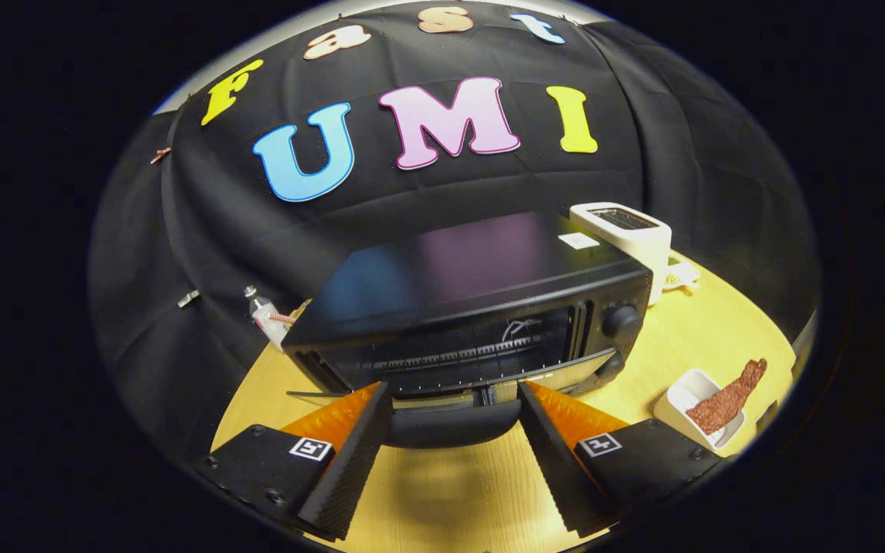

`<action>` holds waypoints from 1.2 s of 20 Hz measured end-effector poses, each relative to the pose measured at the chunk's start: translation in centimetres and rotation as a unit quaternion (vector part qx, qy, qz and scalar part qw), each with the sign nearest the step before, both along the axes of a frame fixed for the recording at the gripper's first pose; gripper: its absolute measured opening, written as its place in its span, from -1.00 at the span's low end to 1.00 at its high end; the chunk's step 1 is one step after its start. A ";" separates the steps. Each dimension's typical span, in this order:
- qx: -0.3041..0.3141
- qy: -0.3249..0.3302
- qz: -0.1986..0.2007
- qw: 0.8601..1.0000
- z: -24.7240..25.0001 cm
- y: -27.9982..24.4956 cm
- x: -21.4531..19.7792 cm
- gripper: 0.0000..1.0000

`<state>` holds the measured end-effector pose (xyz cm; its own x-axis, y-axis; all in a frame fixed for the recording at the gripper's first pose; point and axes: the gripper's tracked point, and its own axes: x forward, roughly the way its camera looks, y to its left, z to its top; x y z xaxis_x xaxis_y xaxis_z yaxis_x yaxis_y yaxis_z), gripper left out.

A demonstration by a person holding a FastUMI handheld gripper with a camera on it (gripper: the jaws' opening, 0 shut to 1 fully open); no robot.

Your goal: Open the toaster oven, put the food inside, and close the toaster oven door.

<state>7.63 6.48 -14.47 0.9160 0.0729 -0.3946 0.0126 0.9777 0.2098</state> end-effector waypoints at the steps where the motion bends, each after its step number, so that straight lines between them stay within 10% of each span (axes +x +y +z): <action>1: 0.001 0.006 0.005 1.000 -0.6 0.1 -0.7 1.00; 16: -0.050 0.109 0.055 0.991 -12.1 -1.1 -7.1 1.00; 24: -0.085 0.044 0.077 0.992 -5.1 -4.5 -8.6 0.97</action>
